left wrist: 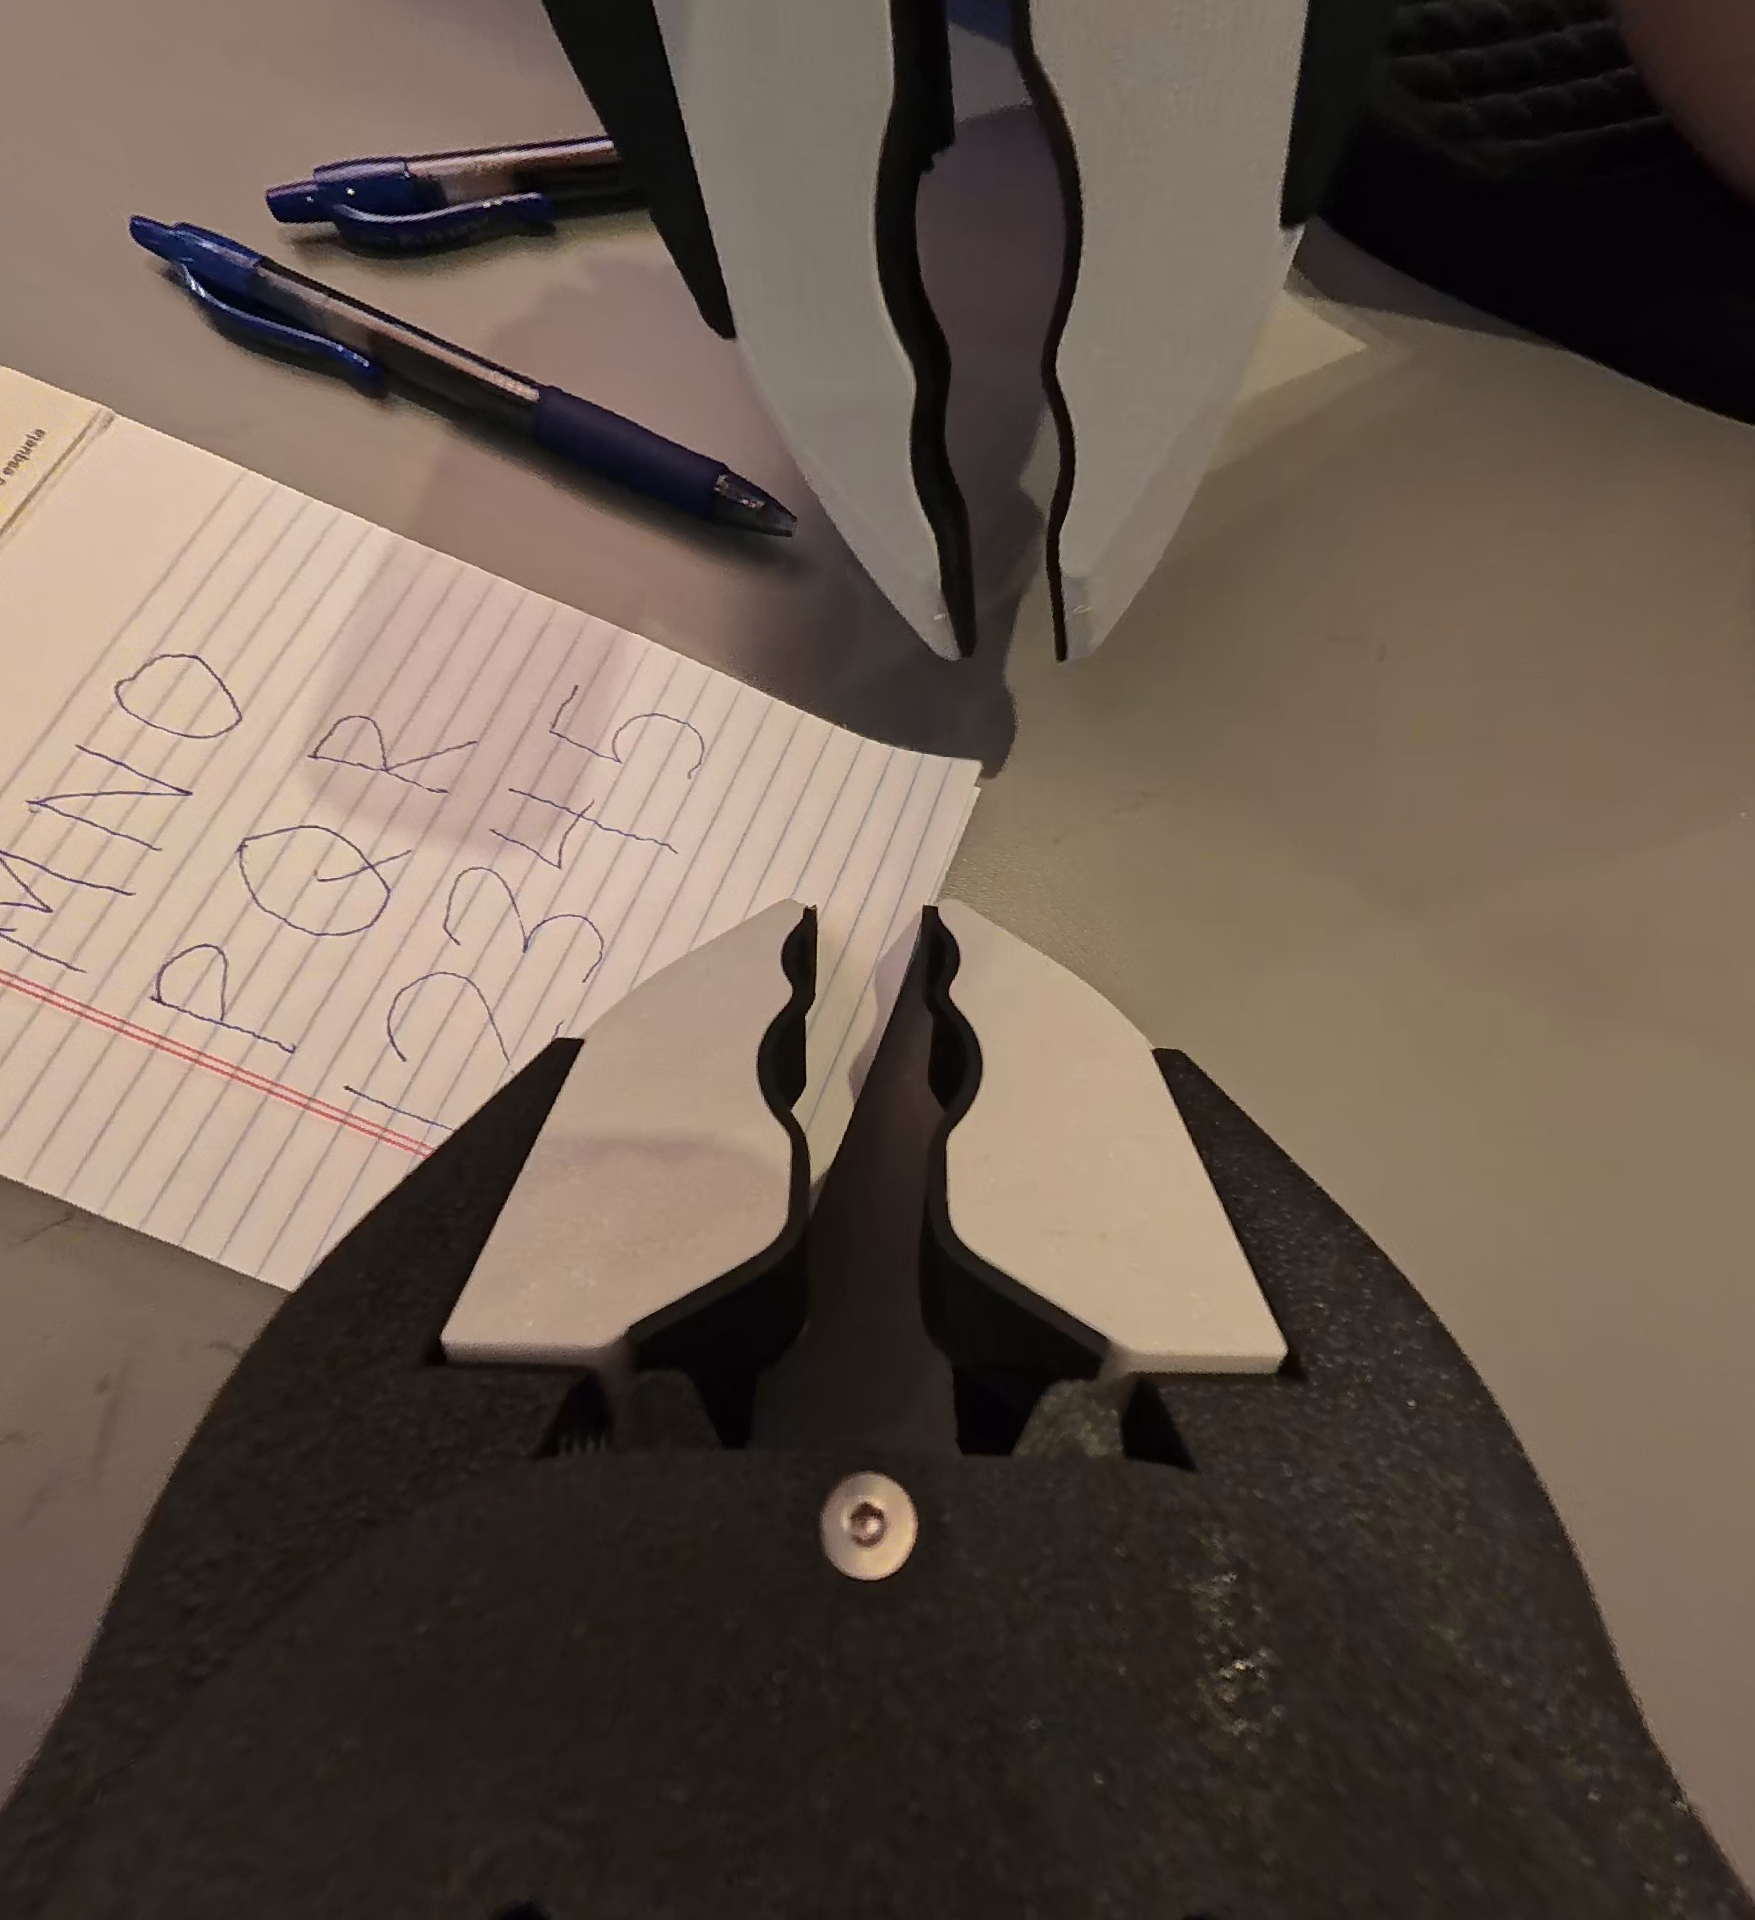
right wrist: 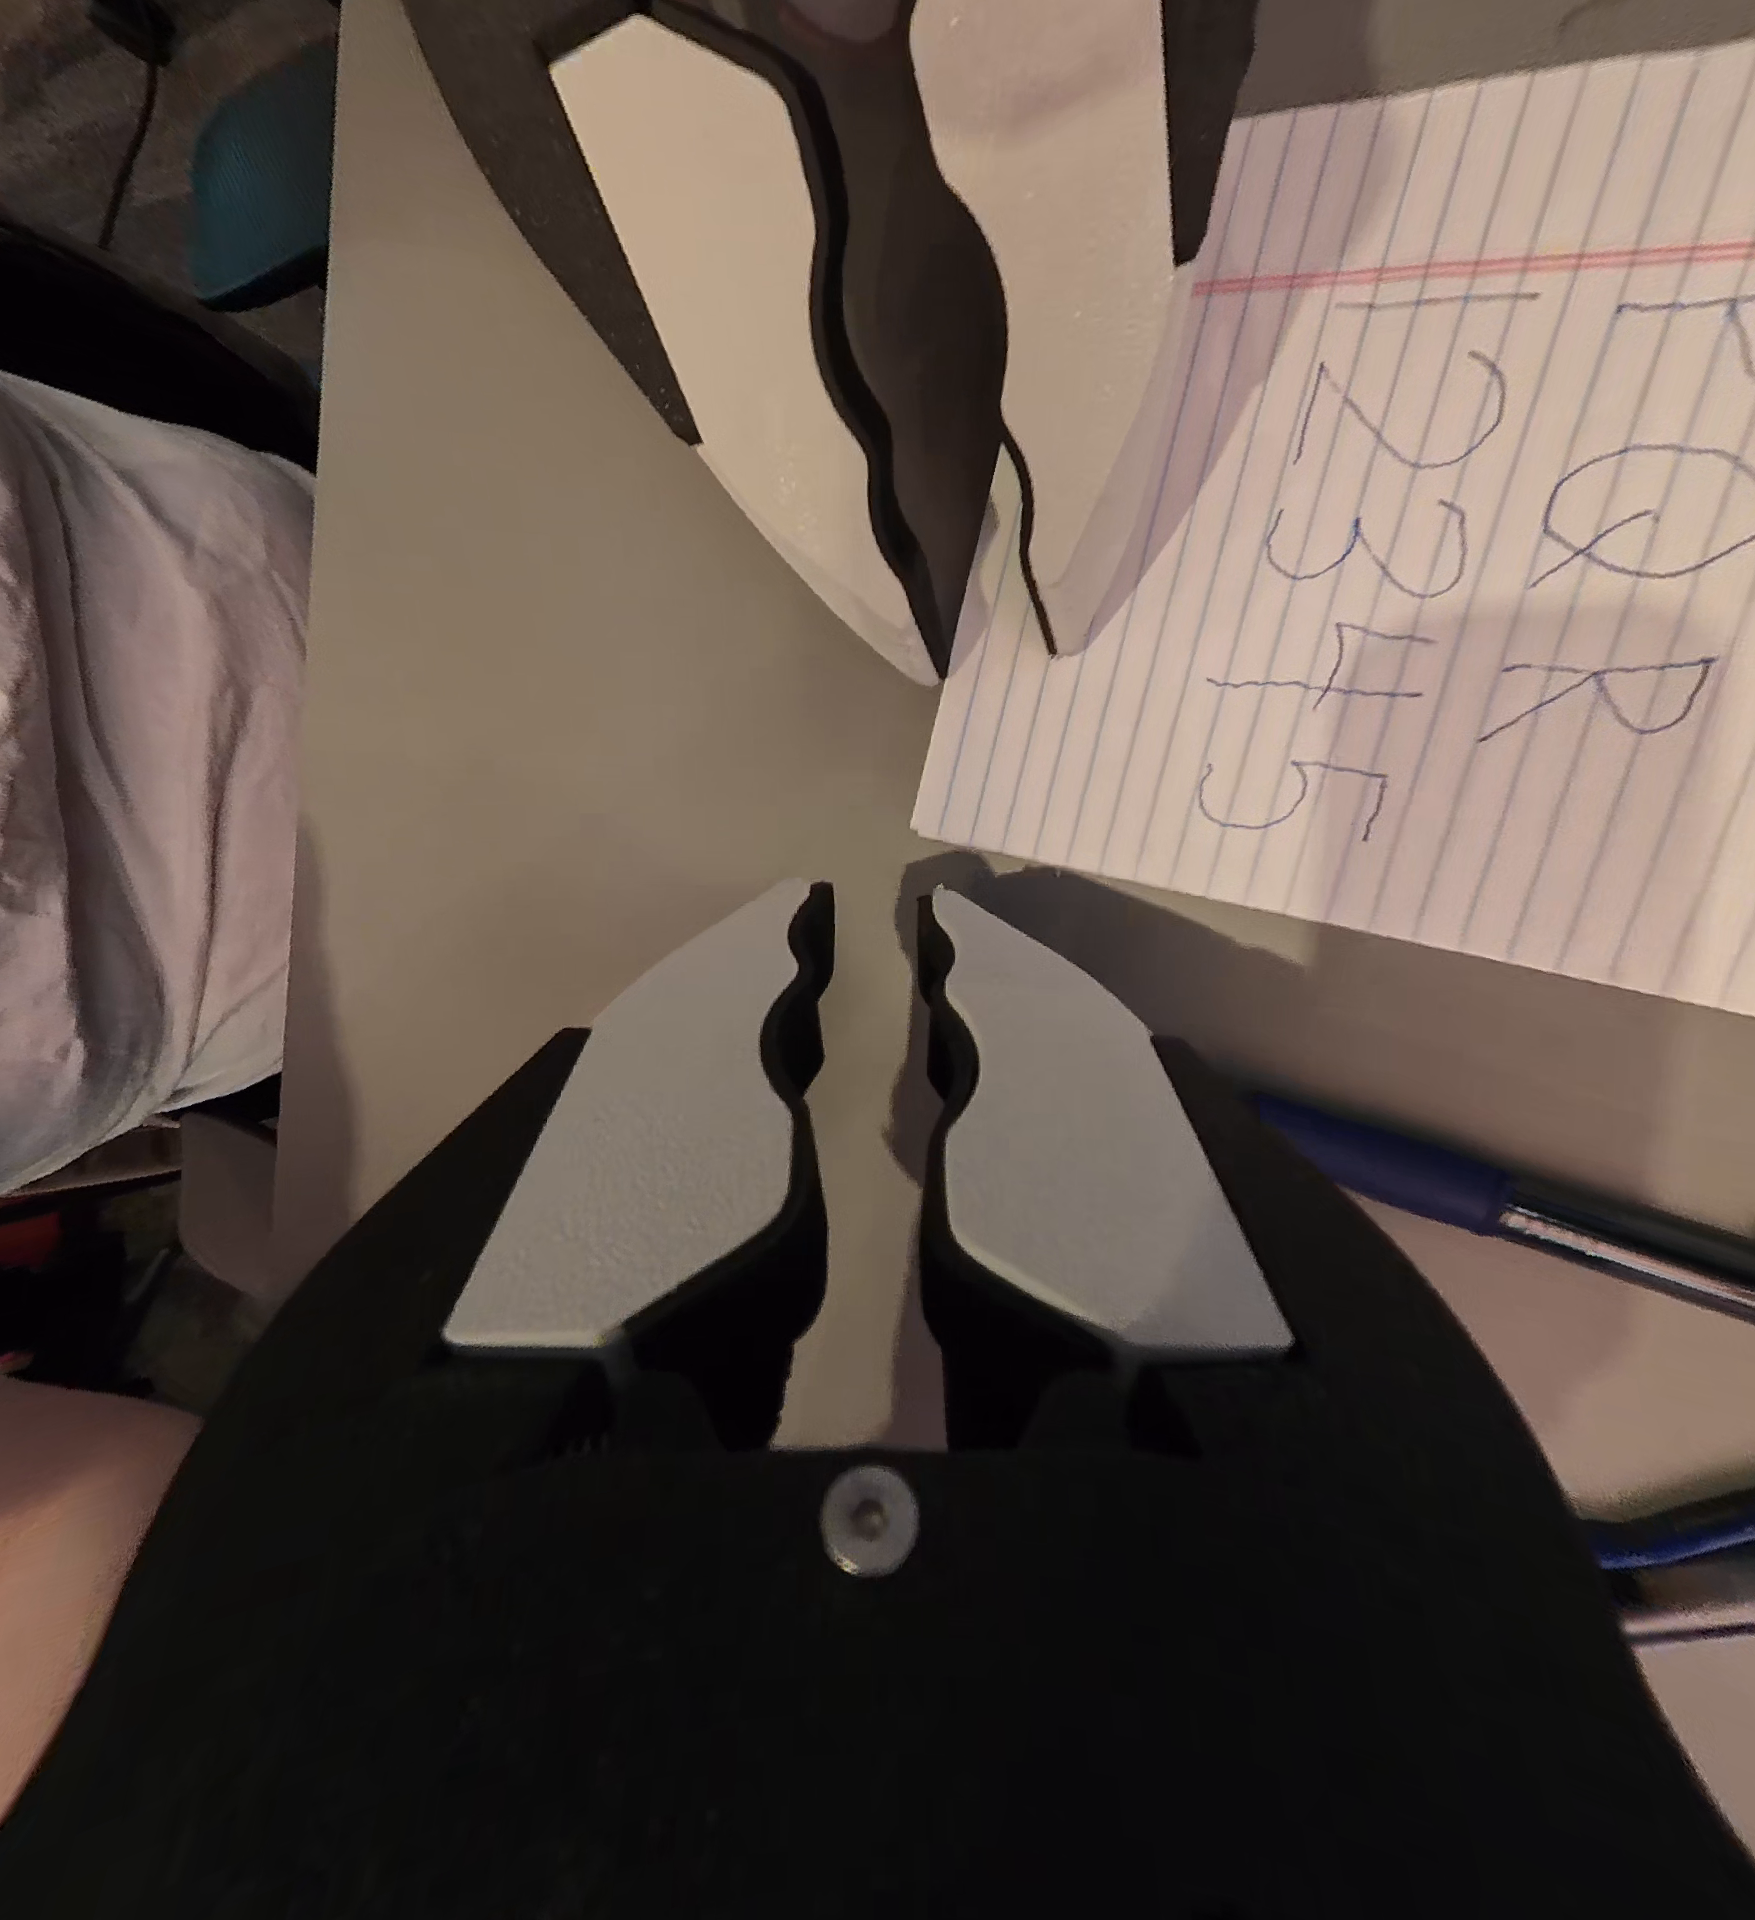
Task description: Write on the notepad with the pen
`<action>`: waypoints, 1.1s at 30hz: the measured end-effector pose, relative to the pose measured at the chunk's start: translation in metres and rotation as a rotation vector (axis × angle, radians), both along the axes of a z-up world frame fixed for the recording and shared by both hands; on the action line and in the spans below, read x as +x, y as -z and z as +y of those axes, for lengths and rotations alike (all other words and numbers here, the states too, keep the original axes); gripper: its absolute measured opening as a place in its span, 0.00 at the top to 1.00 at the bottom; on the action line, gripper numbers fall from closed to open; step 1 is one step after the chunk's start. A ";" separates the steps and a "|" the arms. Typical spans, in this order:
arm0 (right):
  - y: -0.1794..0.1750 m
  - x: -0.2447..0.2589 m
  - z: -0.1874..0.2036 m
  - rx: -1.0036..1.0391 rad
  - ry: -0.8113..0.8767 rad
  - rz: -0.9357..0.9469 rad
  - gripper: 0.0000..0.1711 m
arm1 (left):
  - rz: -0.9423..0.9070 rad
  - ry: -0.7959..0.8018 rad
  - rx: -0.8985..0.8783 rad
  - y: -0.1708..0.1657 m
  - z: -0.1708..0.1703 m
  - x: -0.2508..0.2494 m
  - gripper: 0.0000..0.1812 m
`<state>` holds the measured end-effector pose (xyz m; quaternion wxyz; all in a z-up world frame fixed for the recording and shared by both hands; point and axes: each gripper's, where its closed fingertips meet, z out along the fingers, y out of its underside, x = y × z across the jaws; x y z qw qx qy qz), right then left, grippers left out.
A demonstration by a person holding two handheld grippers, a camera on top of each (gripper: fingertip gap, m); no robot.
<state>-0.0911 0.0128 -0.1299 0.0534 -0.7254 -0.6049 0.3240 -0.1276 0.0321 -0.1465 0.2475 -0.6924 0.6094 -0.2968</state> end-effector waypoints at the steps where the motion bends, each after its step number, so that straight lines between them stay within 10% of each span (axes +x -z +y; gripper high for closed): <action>1: -0.001 -0.001 0.002 0.018 0.000 0.011 0.92 | -0.003 -0.001 -0.003 0.000 0.000 0.000 0.90; 33: 0.002 0.000 0.011 0.148 -0.057 0.055 0.92 | 0.089 0.077 0.137 0.004 -0.003 -0.003 0.89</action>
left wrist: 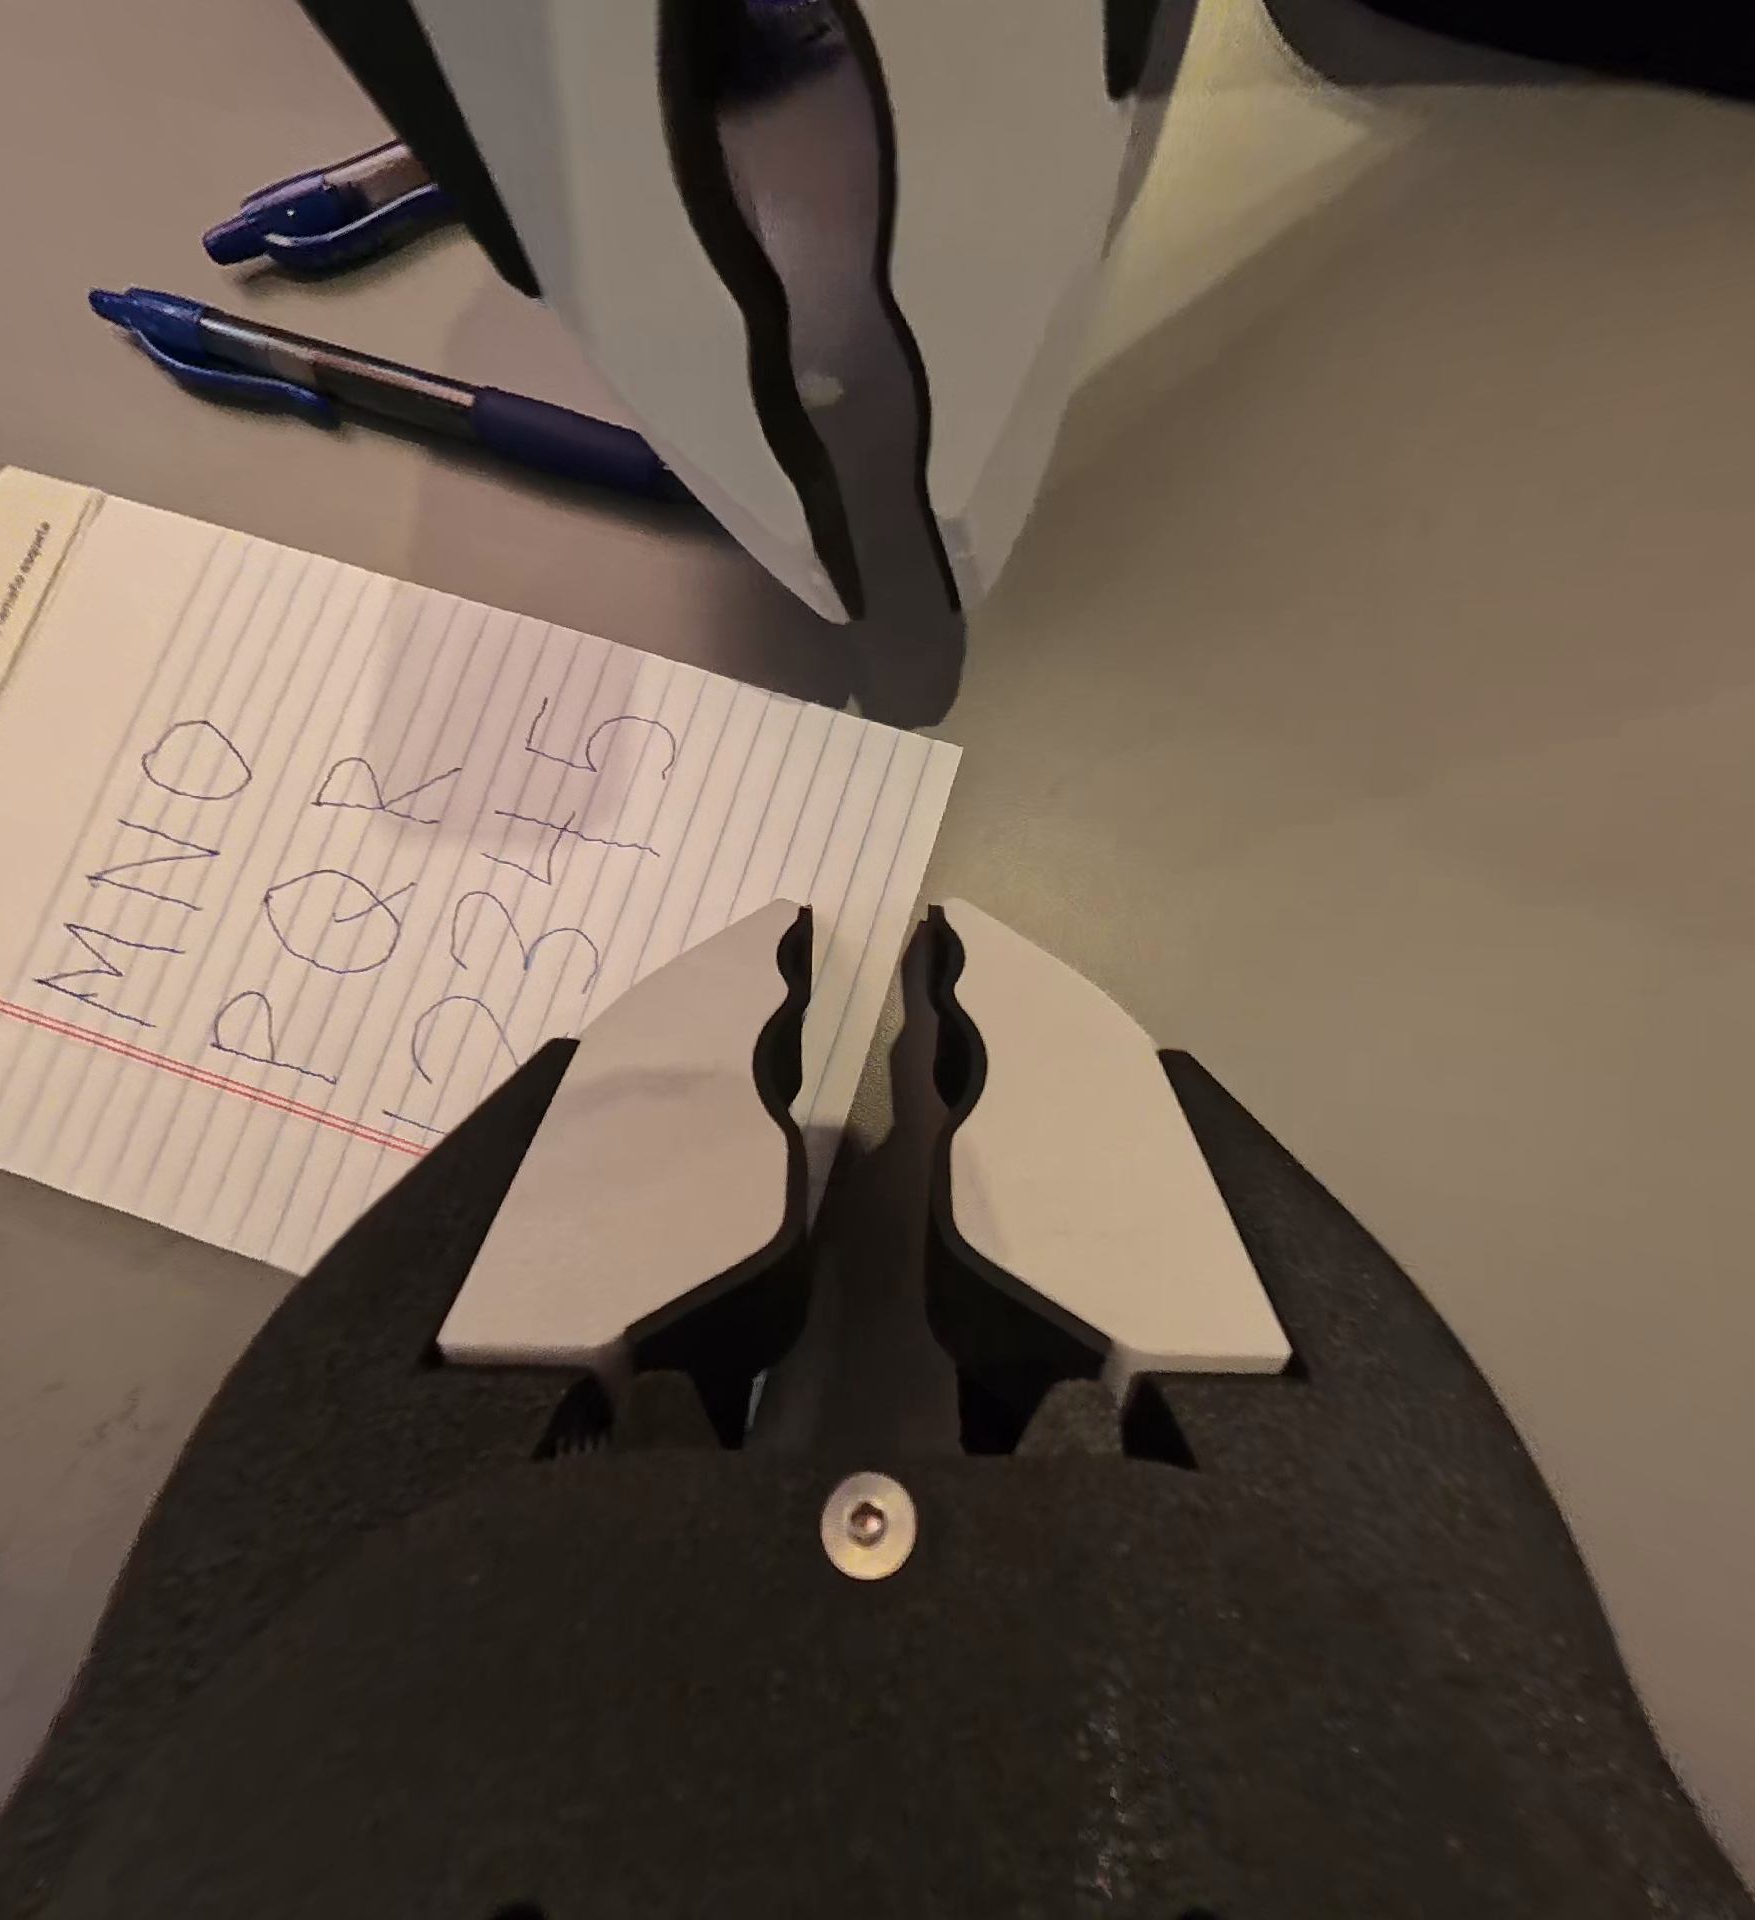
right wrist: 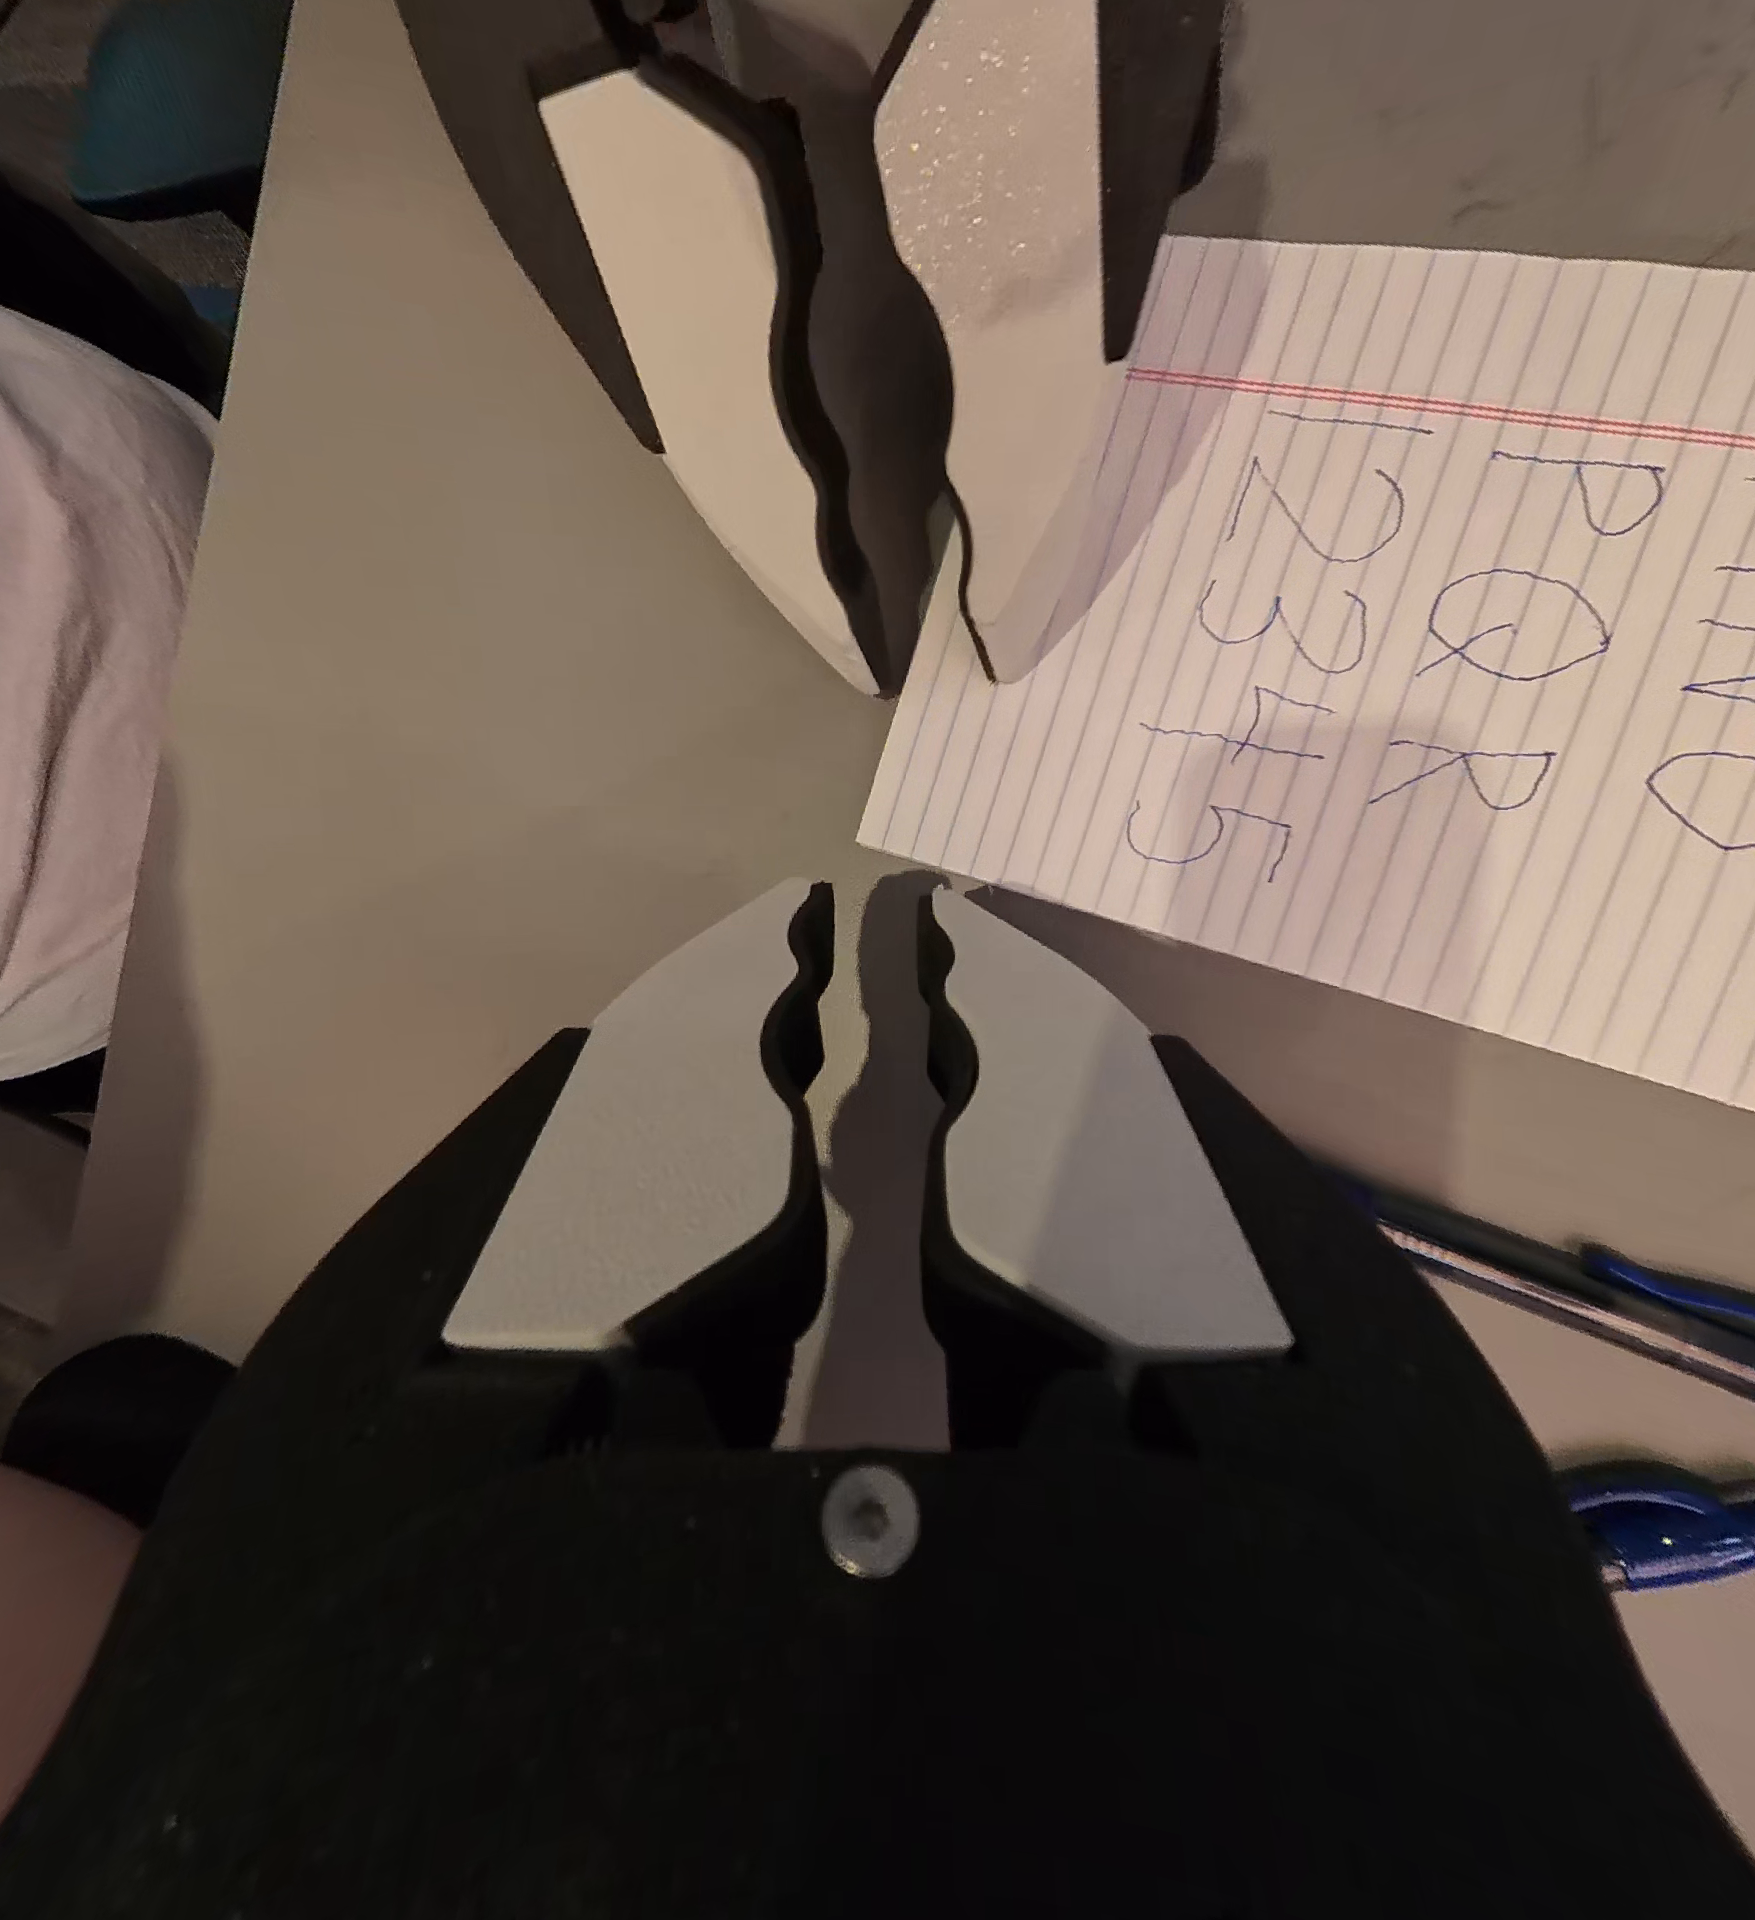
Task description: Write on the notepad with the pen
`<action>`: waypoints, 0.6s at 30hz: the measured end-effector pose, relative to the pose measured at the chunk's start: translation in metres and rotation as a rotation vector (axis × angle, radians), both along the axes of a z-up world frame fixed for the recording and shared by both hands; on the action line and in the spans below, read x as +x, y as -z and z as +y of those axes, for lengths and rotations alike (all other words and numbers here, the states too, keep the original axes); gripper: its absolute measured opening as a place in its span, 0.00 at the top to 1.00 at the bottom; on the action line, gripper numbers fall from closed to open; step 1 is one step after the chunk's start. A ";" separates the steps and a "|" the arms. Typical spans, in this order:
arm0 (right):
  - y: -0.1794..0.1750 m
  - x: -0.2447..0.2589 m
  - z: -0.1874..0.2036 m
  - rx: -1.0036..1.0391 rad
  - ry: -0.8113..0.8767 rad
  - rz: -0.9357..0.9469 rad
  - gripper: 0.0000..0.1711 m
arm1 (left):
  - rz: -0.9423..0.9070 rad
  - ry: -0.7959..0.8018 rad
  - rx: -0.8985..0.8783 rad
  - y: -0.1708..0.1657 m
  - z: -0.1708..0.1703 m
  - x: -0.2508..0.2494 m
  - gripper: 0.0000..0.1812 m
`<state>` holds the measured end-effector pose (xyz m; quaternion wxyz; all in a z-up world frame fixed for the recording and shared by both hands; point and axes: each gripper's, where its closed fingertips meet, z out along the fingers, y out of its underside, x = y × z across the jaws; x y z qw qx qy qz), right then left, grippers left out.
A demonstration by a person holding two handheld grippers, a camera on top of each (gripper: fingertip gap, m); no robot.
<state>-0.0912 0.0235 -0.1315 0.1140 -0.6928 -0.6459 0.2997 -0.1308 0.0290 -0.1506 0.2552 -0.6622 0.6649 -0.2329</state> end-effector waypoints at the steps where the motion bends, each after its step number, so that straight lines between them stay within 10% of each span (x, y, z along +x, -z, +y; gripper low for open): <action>1: 0.000 0.000 0.000 0.001 0.002 0.000 0.92 | 0.011 0.008 0.015 0.000 0.000 0.000 0.89; 18: 0.000 0.001 0.002 0.005 0.017 -0.012 0.91 | -0.046 -0.043 -0.083 -0.001 0.004 0.000 0.93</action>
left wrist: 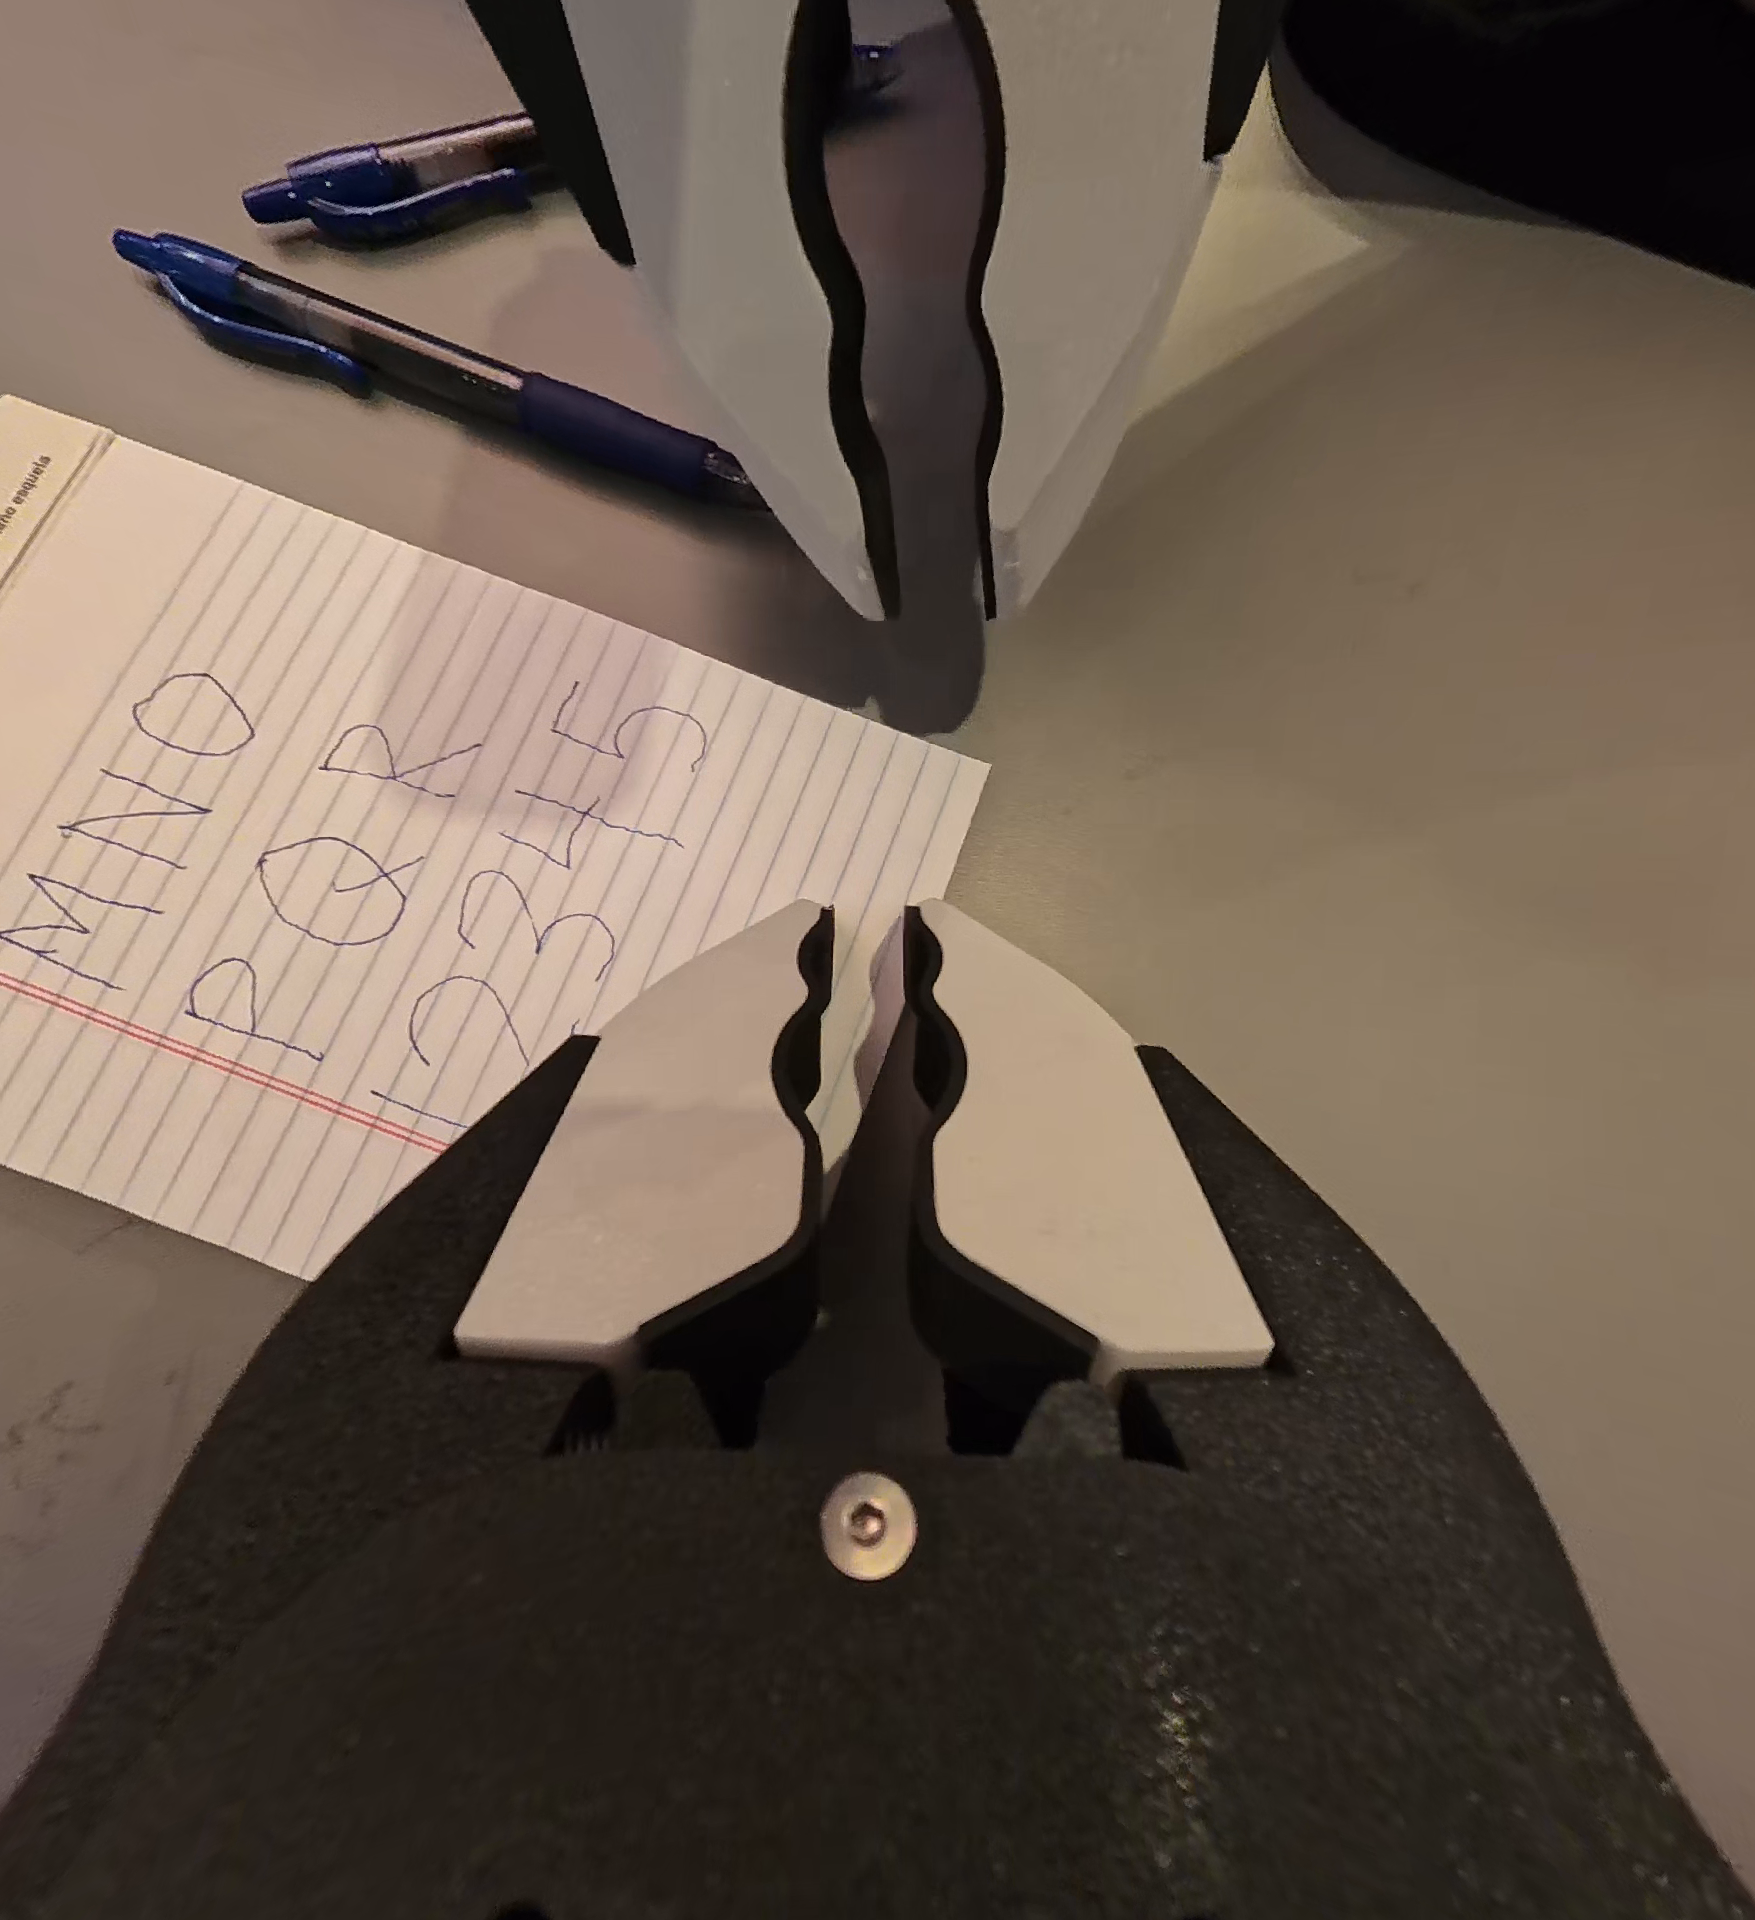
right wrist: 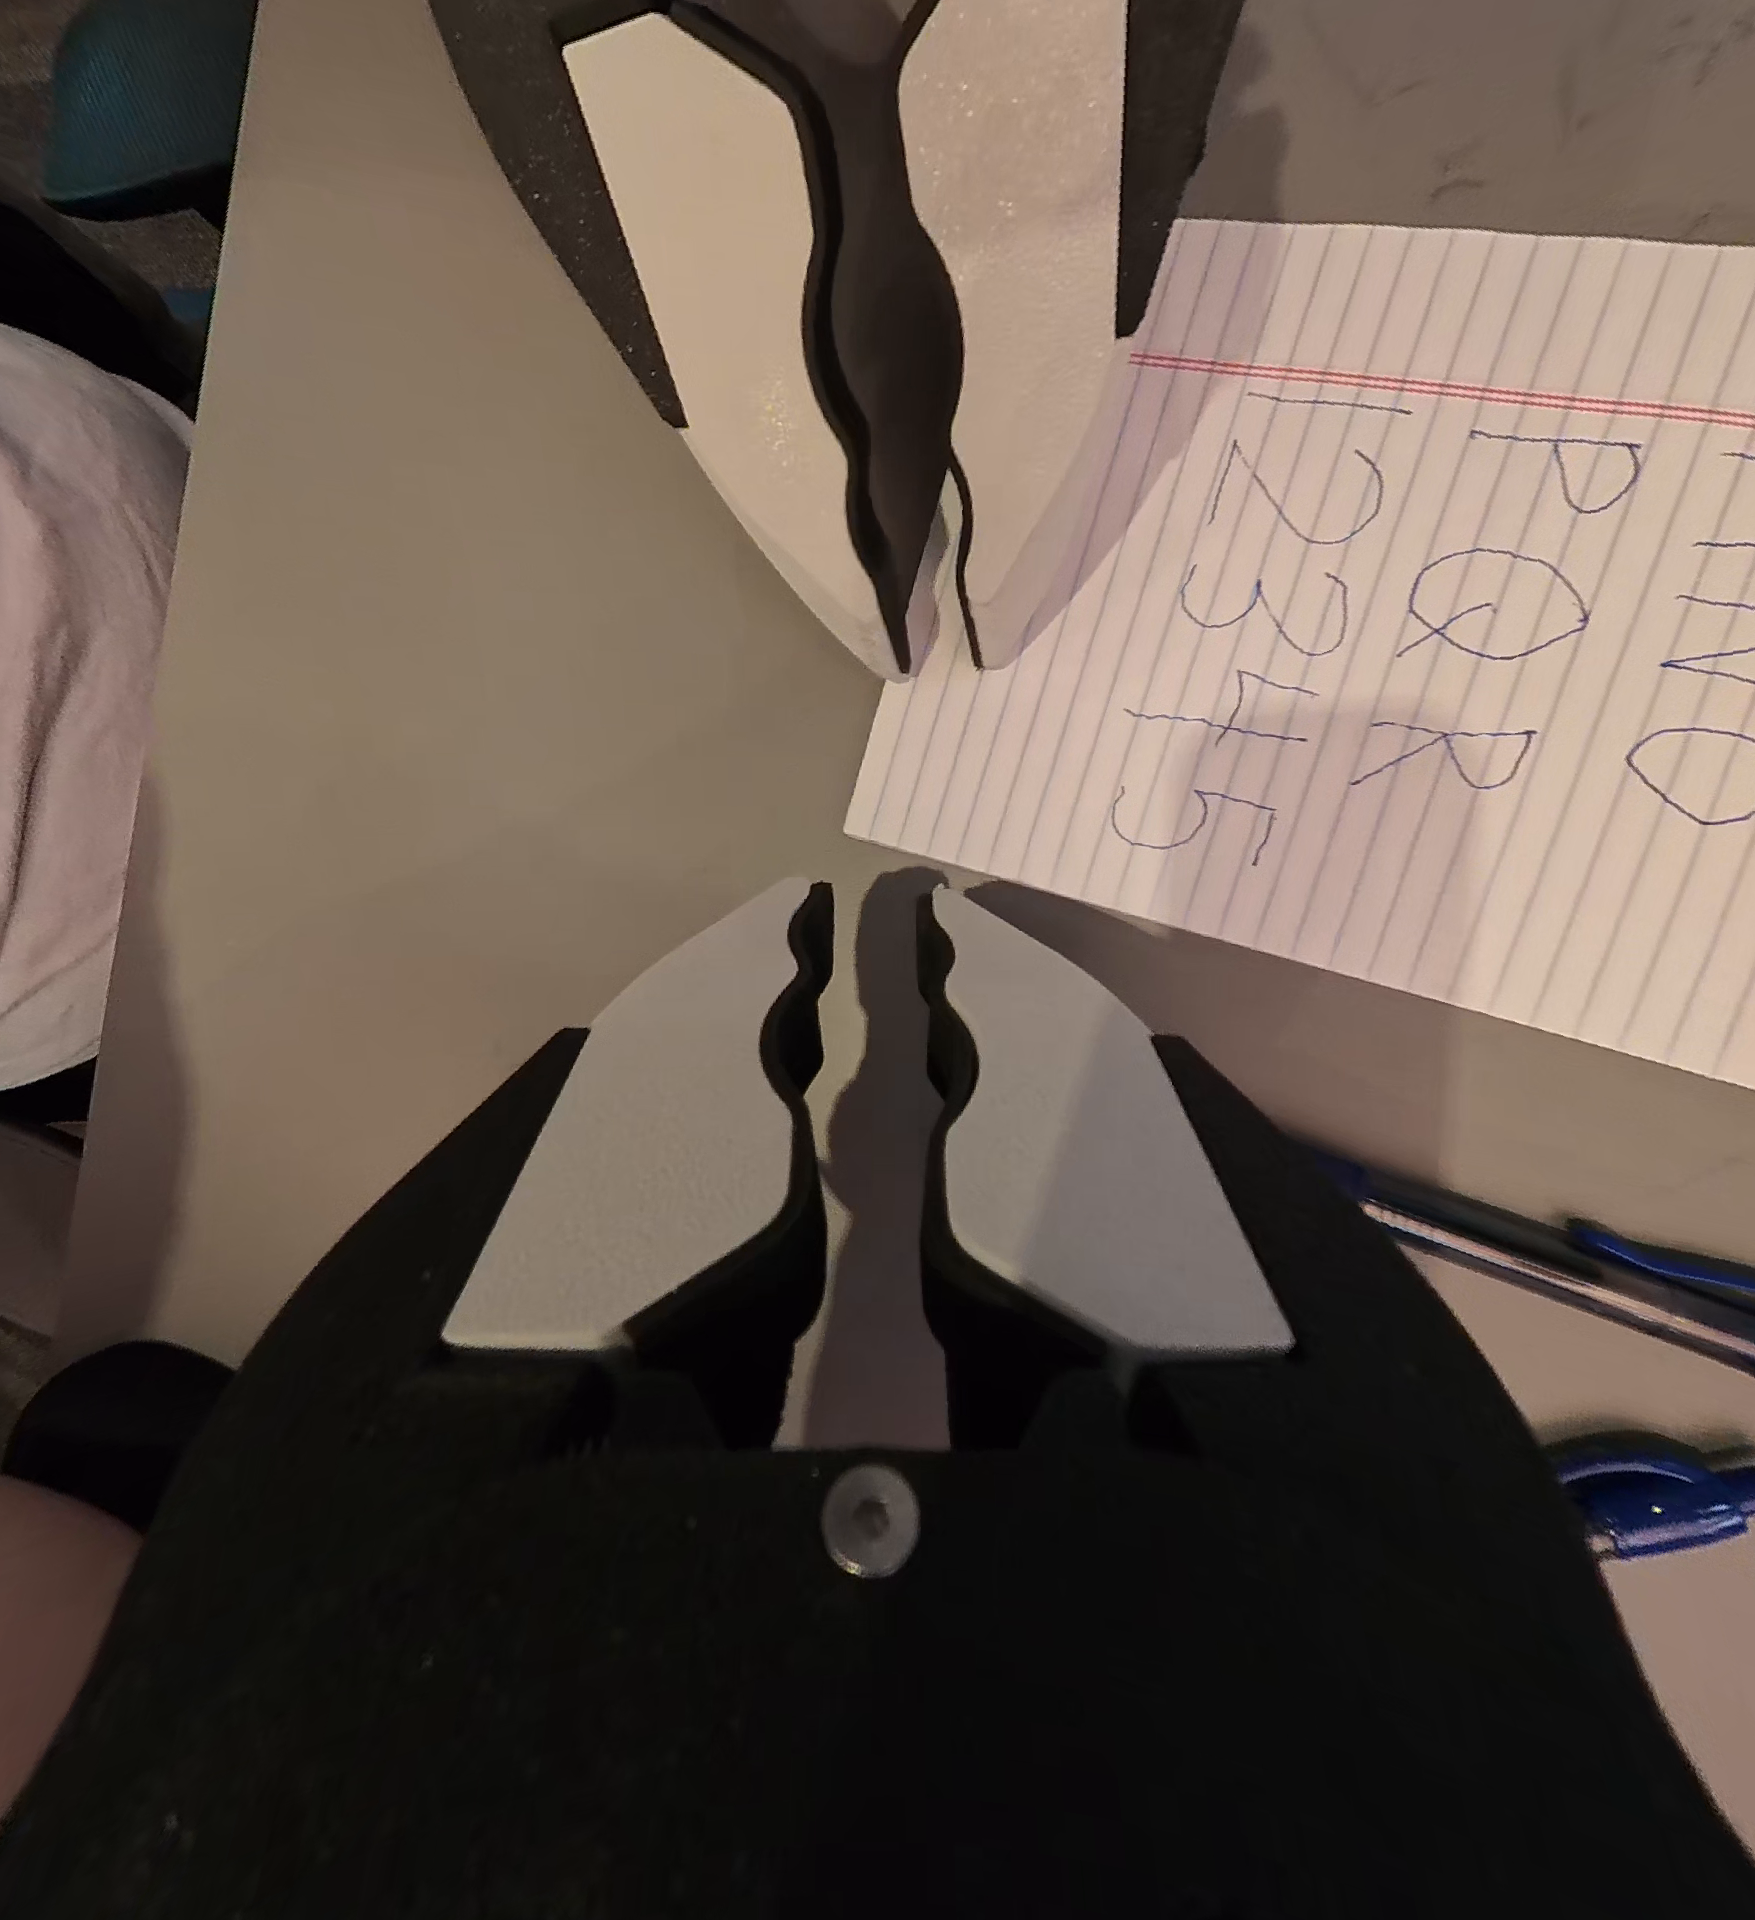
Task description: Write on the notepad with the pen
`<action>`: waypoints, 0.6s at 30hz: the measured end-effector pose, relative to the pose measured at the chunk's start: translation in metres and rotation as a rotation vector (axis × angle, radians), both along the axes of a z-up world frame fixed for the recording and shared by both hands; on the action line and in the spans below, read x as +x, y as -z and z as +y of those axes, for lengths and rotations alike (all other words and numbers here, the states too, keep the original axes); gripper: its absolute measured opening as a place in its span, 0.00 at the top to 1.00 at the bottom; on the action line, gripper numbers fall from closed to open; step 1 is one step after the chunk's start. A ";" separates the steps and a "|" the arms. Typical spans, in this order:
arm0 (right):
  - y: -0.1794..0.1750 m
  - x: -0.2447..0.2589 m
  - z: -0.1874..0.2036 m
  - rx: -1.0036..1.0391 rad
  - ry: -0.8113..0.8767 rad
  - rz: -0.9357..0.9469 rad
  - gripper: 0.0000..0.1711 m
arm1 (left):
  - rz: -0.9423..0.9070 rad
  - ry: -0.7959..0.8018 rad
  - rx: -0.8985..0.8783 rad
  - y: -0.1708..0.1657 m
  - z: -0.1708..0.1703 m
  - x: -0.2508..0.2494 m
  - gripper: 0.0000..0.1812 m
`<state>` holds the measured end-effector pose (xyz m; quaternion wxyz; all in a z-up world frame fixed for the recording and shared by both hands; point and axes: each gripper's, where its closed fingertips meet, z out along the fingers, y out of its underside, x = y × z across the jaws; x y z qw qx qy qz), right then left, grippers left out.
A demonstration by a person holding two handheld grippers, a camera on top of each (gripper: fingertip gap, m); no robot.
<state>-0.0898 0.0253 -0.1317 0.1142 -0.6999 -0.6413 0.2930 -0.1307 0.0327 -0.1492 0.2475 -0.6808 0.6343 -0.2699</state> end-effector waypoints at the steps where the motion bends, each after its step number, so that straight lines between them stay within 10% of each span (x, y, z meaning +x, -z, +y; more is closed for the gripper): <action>1: 0.000 0.000 0.000 0.001 0.003 -0.002 0.91 | 0.000 -0.001 0.000 0.000 0.000 0.000 0.94; 18: -0.026 0.039 0.010 0.073 0.099 -0.036 0.91 | 0.083 0.076 0.136 0.002 -0.002 -0.004 0.90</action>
